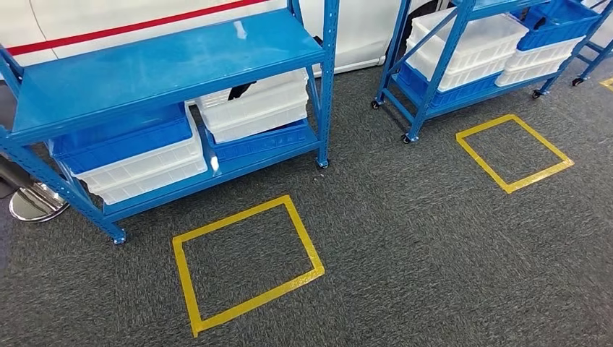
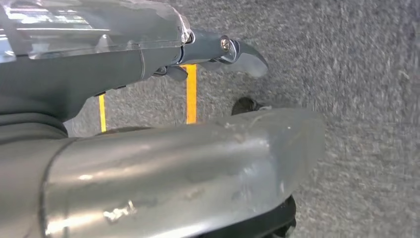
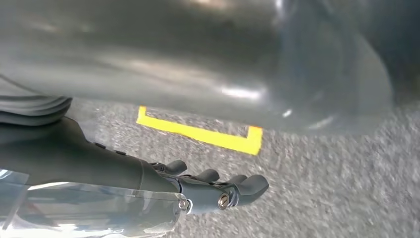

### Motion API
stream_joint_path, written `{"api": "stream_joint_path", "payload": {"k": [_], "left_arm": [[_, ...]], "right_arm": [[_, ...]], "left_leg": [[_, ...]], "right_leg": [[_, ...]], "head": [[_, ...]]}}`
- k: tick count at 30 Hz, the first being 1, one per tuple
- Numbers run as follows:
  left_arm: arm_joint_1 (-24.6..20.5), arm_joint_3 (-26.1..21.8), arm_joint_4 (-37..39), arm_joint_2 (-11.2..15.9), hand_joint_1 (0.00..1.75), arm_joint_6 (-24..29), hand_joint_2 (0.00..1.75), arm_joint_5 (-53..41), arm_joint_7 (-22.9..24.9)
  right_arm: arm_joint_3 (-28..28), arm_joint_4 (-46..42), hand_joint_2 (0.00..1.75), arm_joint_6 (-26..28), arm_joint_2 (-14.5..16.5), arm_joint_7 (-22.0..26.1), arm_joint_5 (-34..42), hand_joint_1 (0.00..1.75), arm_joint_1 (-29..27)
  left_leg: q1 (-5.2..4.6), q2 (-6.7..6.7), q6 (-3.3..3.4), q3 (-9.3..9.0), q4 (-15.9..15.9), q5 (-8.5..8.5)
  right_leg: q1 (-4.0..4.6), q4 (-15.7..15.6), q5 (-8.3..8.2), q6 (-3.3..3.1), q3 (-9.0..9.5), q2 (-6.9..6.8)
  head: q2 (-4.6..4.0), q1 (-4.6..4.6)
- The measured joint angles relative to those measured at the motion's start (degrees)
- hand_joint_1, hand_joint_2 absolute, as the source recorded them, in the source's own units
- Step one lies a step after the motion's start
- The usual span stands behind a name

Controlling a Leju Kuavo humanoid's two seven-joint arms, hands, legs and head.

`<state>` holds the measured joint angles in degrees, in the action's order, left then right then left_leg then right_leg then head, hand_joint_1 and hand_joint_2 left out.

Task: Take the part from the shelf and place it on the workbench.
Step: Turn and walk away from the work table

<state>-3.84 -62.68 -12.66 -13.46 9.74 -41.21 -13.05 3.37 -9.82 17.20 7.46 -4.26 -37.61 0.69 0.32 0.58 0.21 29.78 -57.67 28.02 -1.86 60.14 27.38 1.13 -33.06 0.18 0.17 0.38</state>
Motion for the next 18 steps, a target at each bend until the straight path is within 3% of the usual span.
{"api": "stream_joint_path", "payload": {"k": [3,5,6,8,9,10,11,12,14,15,18], "left_arm": [[-0.11,-0.17,0.00,0.09,0.00,0.35,0.00,-0.14,-0.21],[-0.14,-0.23,0.00,0.04,0.00,0.84,0.00,-0.18,-0.46],[-0.14,-0.25,0.00,0.02,0.00,1.00,0.00,-0.19,-0.58],[-0.13,-0.31,0.00,-0.03,0.00,1.07,0.00,-0.19,-0.79],[-0.07,-0.32,0.00,-0.03,0.00,1.08,0.00,-0.21,-0.87],[0.00,-0.34,0.00,-0.04,0.00,1.07,0.00,-0.25,-0.94],[0.10,-0.35,0.00,-0.04,0.00,1.00,0.00,-0.37,-0.99],[0.17,-0.35,0.00,-0.04,0.00,0.90,0.00,-0.57,-1.02],[0.28,-0.34,0.00,0.02,0.00,0.67,0.00,-1.08,-0.96],[0.24,-0.33,0.00,0.04,0.00,0.62,0.00,-1.28,-0.92],[0.15,-0.28,0.00,0.02,0.00,0.59,0.00,-1.50,-0.81]], "right_arm": [[0.00,0.02,0.00,0.22,0.20,-0.30,-0.01,0.00,0.02],[0.00,0.02,0.00,0.37,0.25,-0.37,-0.01,0.00,-0.02],[0.00,0.01,0.00,0.45,0.27,-0.37,-0.01,0.00,-0.03],[0.02,0.01,0.00,0.60,0.30,-0.33,0.01,0.00,-0.05],[0.05,0.01,0.00,0.65,0.31,-0.32,0.05,0.00,-0.06],[0.09,0.01,0.00,0.58,0.32,-0.29,0.11,0.00,-0.10],[0.17,0.01,0.00,0.19,0.31,-0.21,0.20,0.00,-0.14],[0.25,0.01,0.00,-0.46,0.26,-0.07,0.30,0.00,-0.17],[0.46,0.07,0.00,-2.16,0.12,0.30,0.39,0.00,-0.31],[0.55,0.10,0.00,-2.74,-0.02,0.43,0.39,0.00,-0.32],[0.64,0.14,0.00,-3.35,-0.39,0.57,0.37,0.00,-0.15]], "left_leg": [[0.07,-0.01,-1.00,-0.27,-0.25,0.76],[0.30,-0.18,-1.51,0.29,-2.35,2.08],[0.35,-0.28,-1.71,1.56,-5.07,3.39],[0.36,-0.35,-1.82,6.15,-13.10,6.37],[0.36,-0.35,-1.75,8.39,-16.46,7.05],[0.34,-0.35,-1.56,9.86,-18.05,6.58],[0.29,-0.35,-1.25,10.22,-17.32,4.91],[0.21,-0.35,-0.81,9.55,-14.47,2.31],[-0.29,-0.41,0.35,7.02,-7.40,-2.03],[-0.66,-0.47,0.80,5.93,-4.85,-2.81],[-1.37,-0.44,1.59,4.16,-1.91,-2.16]], "right_leg": [[0.27,-0.29,0.71,-1.48,0.25,0.21],[0.30,-0.40,1.07,-2.34,0.79,0.07],[0.34,-0.46,1.28,-2.69,1.09,-0.04],[0.64,-0.46,1.87,-3.14,1.57,-0.19],[0.83,-0.46,2.20,-3.25,1.88,-0.20],[1.03,-0.46,2.60,-3.32,2.32,-0.18],[1.23,-0.46,3.03,-3.36,2.90,-0.13],[1.41,-0.47,3.51,-3.36,3.58,-0.09],[1.57,-0.55,4.48,-3.20,4.70,-0.09],[1.49,-0.62,4.86,-2.93,4.99,-0.10],[1.11,-0.39,4.75,-1.68,5.72,-0.23]], "head": [[0.00,-0.22],[0.00,-0.42],[0.00,-0.57],[0.00,-0.71],[0.00,-0.73],[0.00,-0.72],[0.00,-0.74],[0.00,-0.73],[0.00,-0.53],[0.00,-0.47],[0.00,-0.57]]}}
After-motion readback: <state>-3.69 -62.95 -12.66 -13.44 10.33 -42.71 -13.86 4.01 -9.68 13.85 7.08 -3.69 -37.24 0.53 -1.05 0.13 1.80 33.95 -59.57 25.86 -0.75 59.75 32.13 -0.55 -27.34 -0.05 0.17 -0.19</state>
